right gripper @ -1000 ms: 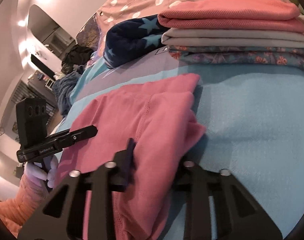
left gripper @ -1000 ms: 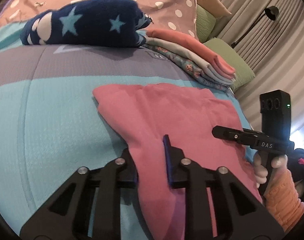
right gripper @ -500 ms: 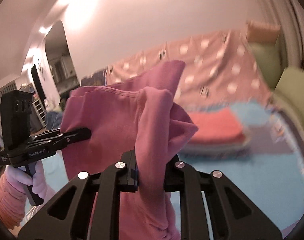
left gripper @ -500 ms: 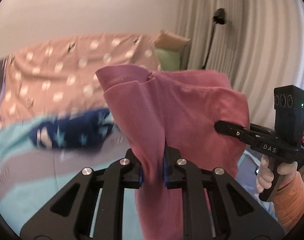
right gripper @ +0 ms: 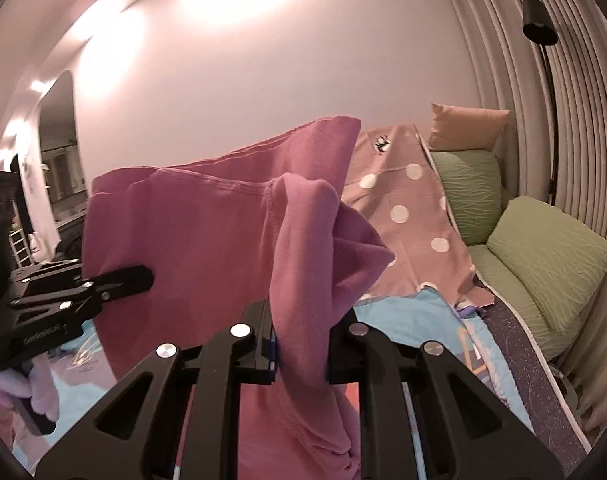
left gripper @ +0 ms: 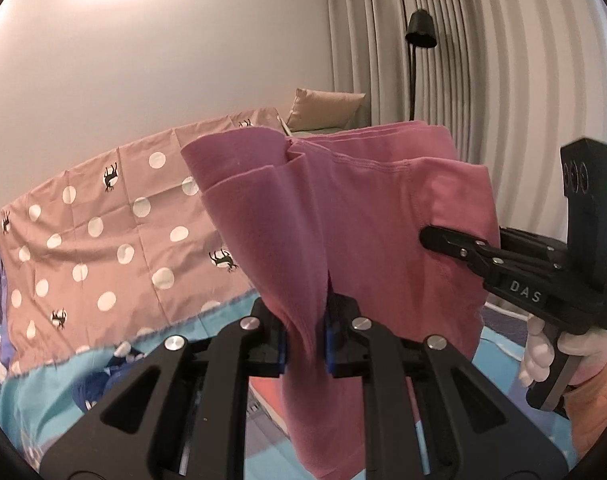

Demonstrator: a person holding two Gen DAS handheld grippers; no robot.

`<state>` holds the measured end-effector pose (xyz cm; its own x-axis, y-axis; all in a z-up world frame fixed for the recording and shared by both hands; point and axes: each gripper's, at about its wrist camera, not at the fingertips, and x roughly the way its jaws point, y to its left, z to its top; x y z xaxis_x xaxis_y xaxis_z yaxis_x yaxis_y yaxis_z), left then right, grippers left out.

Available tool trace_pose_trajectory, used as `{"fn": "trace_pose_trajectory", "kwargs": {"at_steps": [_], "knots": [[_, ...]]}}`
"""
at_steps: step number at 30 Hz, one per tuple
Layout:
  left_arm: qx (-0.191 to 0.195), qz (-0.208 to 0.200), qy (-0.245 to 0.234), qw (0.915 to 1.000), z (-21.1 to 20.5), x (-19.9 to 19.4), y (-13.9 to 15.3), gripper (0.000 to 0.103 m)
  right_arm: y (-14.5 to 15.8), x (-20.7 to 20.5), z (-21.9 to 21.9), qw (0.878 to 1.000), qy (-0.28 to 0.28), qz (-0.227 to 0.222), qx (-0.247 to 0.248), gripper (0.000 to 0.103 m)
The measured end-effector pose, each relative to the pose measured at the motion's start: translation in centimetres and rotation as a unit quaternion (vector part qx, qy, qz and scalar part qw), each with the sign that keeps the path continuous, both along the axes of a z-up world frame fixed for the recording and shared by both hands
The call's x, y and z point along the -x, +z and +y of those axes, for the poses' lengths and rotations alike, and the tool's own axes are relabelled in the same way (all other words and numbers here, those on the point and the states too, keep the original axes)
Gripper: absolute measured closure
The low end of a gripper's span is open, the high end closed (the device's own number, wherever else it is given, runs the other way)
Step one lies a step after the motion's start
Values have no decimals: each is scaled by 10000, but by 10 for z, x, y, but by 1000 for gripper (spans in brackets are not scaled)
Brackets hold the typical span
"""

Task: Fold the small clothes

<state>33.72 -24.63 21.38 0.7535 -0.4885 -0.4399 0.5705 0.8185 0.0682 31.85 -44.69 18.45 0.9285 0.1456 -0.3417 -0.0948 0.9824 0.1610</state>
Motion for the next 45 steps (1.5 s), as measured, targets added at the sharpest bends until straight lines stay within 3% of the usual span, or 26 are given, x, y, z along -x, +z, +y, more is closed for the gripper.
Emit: {"fn": "trace_pose_trajectory", "kwargs": {"at_steps": [7,11,13,17,19,22,26,30,34,37,41,45], "knots": [[-80,449,402,9981,-15,-93,-49,89,-56,-86,-9,9990,-254,374,-70,86],[-546,412,1237,9900,-12,-148,-103,61,-109,-135,-12,9929,-794,887,-62,74],[-804,697,1397,9845,-7,-168,-135,59,-133,-139,-17,9901,-926,1028,-255,74],[-1112,1101,1192,9805,9,-166,-183,51,-158,-114,-17,9904,-700,1134,-358,68],[-1255,1135,1048,9800,15,-152,-201,49,-160,-91,-9,9906,-588,1194,-327,68],[-1267,978,992,9821,21,-127,-206,47,-165,-50,4,9911,-452,1247,-62,62],[-1017,866,813,9877,33,-85,-193,34,-157,16,23,9935,-499,983,274,35],[-441,718,519,9951,50,-14,-175,19,-154,88,31,9934,-963,601,-156,19],[8,587,449,9973,66,59,-164,7,-144,130,45,9920,-950,819,-156,17],[217,525,461,9973,76,102,-159,2,-131,163,63,9915,-1016,818,9,9],[277,508,795,9952,91,151,-153,2,-117,196,81,9901,-1094,870,134,4],[85,592,1042,9928,98,192,-145,2,-104,224,92,9903,-1099,843,112,3]]}}
